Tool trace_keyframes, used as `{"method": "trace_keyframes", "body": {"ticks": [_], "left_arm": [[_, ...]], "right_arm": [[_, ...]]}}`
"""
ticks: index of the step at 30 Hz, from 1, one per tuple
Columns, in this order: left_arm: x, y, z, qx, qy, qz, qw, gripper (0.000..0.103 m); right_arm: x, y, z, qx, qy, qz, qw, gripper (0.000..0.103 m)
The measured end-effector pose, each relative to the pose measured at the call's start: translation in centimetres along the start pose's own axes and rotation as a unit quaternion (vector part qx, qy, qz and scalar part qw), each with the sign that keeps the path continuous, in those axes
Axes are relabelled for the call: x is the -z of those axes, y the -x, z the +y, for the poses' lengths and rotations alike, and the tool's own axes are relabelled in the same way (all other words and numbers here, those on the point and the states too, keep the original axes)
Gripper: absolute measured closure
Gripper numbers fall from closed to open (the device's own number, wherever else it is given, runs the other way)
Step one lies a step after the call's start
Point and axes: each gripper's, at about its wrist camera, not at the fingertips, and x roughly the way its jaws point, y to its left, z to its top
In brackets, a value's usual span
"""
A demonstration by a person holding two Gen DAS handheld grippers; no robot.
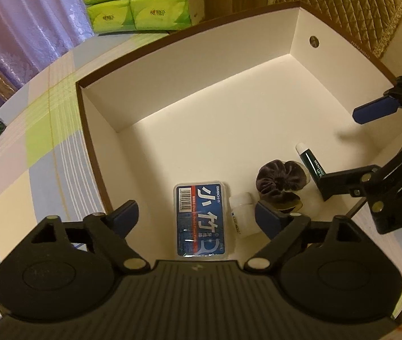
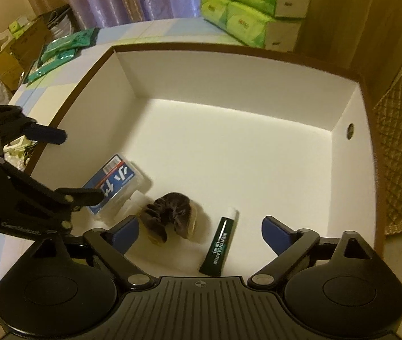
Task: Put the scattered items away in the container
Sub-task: 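Open both tools to release the floss box and scrunchie in the box, then withdraw both tools from the box toward the remaining table items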
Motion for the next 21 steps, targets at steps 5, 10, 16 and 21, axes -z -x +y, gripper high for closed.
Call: {"method": "trace_keyframes", "body": {"ticks": [5, 10, 16, 21], "left_arm": [[0.2, 1.1, 0.1, -0.001, 0.008, -0.011, 0.9999, 0.01], [0.5, 2.4, 0.2, -0.003, 0.015, -0.023, 0.9996, 0.008], [1.4, 4.3, 0.7, -0.016, 0.028, -0.04, 0.9987, 0.004], [2.7, 5.9, 1.5, -0.022, 0.046, -0.051, 0.9974, 0.004]], "right_arm": [[0.1, 0.9, 0.0, 0.006, -0.004, -0.016, 1.0, 0.004], [0.2, 2.1, 0.1, 0.014, -0.011, -0.034, 0.999, 0.002], [0.7, 3.6, 0.3, 0.013, -0.027, -0.057, 0.998, 0.002], [1.2, 4.9, 1.4, 0.017, -0.029, -0.075, 0.997, 0.002]]}}
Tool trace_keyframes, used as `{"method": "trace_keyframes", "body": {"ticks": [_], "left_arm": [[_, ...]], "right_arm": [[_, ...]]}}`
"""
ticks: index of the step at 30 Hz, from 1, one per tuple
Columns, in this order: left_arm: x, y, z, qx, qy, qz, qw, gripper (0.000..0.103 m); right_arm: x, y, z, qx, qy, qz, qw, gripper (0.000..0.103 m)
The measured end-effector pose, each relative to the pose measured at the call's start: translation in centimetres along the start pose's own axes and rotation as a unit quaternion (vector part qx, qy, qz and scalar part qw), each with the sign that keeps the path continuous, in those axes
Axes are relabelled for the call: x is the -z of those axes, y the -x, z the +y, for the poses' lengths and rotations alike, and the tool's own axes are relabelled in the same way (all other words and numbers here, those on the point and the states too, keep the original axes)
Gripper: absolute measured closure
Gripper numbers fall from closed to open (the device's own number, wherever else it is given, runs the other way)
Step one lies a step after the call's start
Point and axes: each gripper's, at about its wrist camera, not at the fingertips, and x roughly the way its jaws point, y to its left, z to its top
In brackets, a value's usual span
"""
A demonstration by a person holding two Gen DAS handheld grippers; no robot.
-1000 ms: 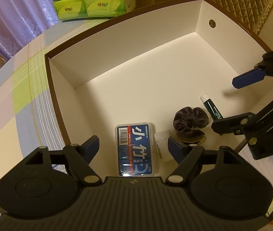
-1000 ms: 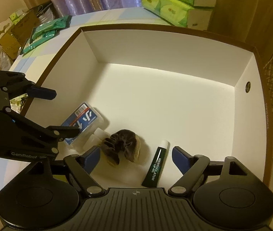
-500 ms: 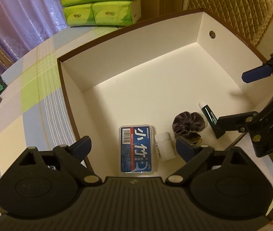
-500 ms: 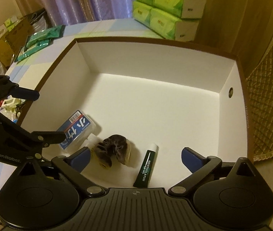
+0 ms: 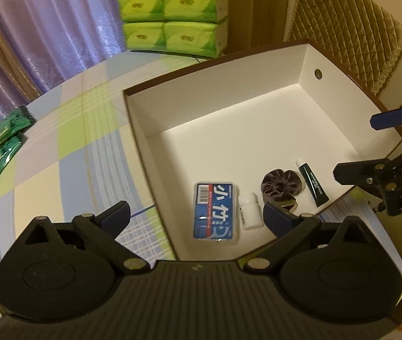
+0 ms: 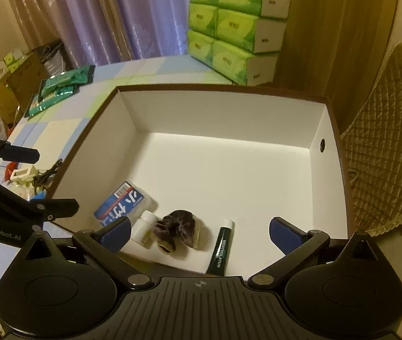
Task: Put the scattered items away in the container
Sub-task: 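Withdraw both tools from the box toward the remaining table items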
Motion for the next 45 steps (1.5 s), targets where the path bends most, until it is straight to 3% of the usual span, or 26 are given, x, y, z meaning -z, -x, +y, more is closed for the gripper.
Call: {"method": "trace_keyframes", "body": {"ticks": [15, 26, 45], "left_arm": [[4.2, 5.8, 2.6, -0.013, 0.021, -0.039, 0.9989, 0.003], [7.5, 9.0, 4.1, -0.015, 0.032, -0.052, 0.998, 0.003], [14.3, 11.0, 9.2, -0.036, 0.103, -0.021, 0.9939, 0.003]], "right_arm": [[2.5, 4.0, 5.6, -0.026, 0.004, -0.044, 0.999, 0.002], [4.3, 5.1, 9.6, -0.022, -0.001, -0.065, 0.998, 0.002], [6.5, 3.0, 16.7, -0.063, 0.02, -0.044, 0.997, 0.002]]}}
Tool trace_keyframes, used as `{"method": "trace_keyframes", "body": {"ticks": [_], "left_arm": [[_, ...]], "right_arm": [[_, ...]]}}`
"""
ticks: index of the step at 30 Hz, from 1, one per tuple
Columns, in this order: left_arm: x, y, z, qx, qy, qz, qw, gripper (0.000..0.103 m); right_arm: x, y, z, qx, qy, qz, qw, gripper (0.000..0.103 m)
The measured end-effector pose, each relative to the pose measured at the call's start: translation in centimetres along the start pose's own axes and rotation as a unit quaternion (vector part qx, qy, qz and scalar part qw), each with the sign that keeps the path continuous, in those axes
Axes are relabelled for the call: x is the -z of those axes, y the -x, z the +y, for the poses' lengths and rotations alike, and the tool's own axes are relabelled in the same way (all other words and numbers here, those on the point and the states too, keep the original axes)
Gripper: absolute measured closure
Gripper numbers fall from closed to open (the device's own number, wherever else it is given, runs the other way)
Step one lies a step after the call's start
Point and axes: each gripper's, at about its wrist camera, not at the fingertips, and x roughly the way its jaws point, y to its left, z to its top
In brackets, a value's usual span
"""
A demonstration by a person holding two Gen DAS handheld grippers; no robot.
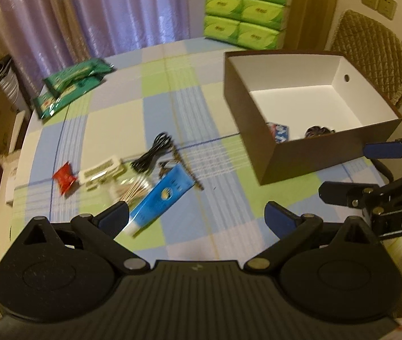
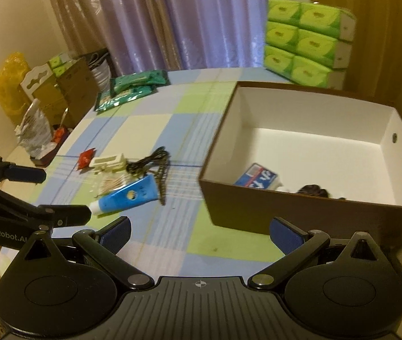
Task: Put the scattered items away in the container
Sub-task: 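Withdraw both tools from the box toward the remaining table items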
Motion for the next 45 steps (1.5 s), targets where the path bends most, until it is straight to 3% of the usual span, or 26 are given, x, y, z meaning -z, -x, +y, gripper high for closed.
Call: {"method": "trace_keyframes", "body": {"ticks": [16, 28, 45], "left_arm": [[3.8, -0.4, 6.2, -0.034, 0.059, 0.032, 0.9972, 0.003], [5.4, -3.5, 8.7, -0.02, 0.042, 0.035, 0.9983, 0.006], [4.0, -9.3, 8.4, 0.037, -0.052, 0.021, 0.9977, 0.042]], "right_arm": [[0.4, -3.1, 3.6, -0.016, -0.002, 0.009, 1.0, 0.002], [2.1, -6.9, 4.5, 0.001, 0.02, 0.029, 0.999, 0.002], [3.0, -10.6, 2.2, 0.041, -0.005, 0.048, 0.998, 0.002]]}}
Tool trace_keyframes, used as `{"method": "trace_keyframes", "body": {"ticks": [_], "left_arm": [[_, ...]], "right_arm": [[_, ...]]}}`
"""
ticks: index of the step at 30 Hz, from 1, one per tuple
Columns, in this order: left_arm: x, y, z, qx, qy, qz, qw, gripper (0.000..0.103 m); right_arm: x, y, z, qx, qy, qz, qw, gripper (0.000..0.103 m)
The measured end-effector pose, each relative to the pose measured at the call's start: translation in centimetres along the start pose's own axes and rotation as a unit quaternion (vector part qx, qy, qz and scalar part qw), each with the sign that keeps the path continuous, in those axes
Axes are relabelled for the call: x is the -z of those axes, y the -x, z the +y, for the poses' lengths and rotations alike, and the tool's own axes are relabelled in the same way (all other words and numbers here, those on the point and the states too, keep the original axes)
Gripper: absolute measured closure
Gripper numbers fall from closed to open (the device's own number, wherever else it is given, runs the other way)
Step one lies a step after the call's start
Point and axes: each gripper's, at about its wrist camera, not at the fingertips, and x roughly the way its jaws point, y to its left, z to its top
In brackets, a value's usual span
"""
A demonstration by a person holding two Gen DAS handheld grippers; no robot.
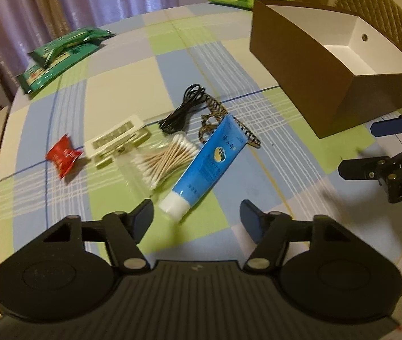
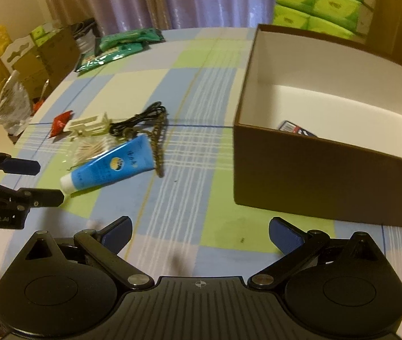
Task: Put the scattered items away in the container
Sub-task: 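Withdraw both tools from the box toward the remaining table items, then grasp the blue hand cream tube upright with the left tool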
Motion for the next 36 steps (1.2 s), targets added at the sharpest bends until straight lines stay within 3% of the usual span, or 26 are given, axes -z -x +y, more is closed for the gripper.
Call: {"method": "trace_keyframes", "body": {"ticks": [12, 15, 16, 20, 27, 31, 36], "left_arm": [[-2.0, -4.3, 0.1, 0.018, -0.042, 0.013, 0.9989, 0.07], [-1.9, -4.8, -0.1, 0.011, -0.051, 0.017, 0.9985, 0.079], [-1.9, -4.8, -0.1, 0.01, -0.052, 0.018, 0.9984, 0.088], [-1.4, -3.9, 0.4, 0.026, -0.037, 0.021, 0.9988, 0.099], [1.0, -2.6, 0.7, 0.043, -0.029, 0.06, 0.9969, 0.102], [0.8, -2.4, 0.8, 0.036, -0.029, 0.044, 0.9979, 0.086], [-1.3, -3.0, 0.5, 0.039, -0.05, 0.021, 0.9978, 0.079]], "right_arm": [[0.1, -0.5, -1.5, 0.02, -0.031, 0.01, 0.999, 0.002], [0.1, -0.4, -1.7, 0.021, -0.034, 0.012, 0.999, 0.002], [0.1, -0.5, -1.7, 0.021, -0.034, 0.012, 0.999, 0.002], [0.2, -0.8, -1.6, 0.017, -0.031, 0.016, 0.999, 0.002], [0.2, -1.0, -1.4, 0.009, -0.028, 0.02, 0.999, 0.002], [0.1, -0.9, -1.5, 0.01, -0.029, 0.018, 0.999, 0.002], [0.4, -0.6, -2.0, 0.016, -0.035, 0.018, 0.999, 0.002]]}}
